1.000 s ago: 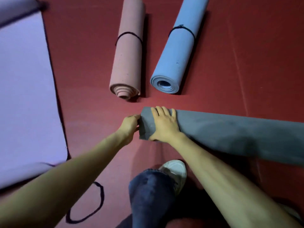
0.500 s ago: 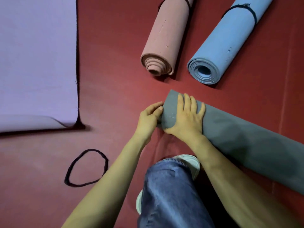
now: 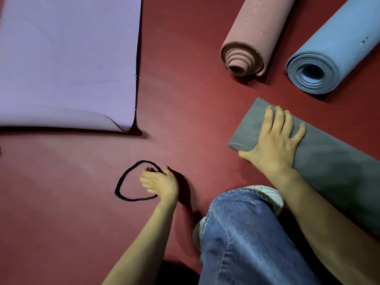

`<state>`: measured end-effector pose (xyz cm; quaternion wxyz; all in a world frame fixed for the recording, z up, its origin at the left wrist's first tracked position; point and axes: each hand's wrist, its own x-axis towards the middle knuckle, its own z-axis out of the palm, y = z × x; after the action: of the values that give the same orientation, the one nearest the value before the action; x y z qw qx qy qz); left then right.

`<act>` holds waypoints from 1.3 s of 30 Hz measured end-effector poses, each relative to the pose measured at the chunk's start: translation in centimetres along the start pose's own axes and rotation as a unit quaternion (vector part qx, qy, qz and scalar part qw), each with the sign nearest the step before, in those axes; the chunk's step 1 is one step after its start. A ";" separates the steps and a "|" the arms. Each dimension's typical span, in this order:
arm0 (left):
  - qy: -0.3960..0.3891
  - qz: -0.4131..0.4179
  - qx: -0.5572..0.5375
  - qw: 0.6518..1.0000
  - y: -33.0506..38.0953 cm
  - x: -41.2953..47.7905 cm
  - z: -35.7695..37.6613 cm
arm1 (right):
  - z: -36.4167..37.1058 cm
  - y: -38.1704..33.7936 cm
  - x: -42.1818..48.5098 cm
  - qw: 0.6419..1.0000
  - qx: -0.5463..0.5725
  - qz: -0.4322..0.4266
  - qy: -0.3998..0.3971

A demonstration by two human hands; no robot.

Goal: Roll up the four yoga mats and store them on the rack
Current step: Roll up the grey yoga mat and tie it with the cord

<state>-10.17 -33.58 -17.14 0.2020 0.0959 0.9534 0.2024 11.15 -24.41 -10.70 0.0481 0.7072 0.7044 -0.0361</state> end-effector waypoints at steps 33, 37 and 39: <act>-0.167 0.312 0.126 0.927 8.9 -2.6 6.6 | -4.5 3.1 2.3 0.995 0.045 -0.063 -0.059; -0.258 0.292 0.033 0.920 9.9 -5.0 7.3 | -4.4 3.0 1.1 0.993 0.056 -0.077 -0.073; -0.302 0.284 0.002 0.910 10.2 -5.2 7.4 | -3.7 2.8 1.0 0.991 0.060 -0.083 -0.088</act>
<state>-1.30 -23.23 -17.22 0.4143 0.4193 0.7798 0.2108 13.87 -22.94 -7.08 0.0643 0.6418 0.7506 -0.1437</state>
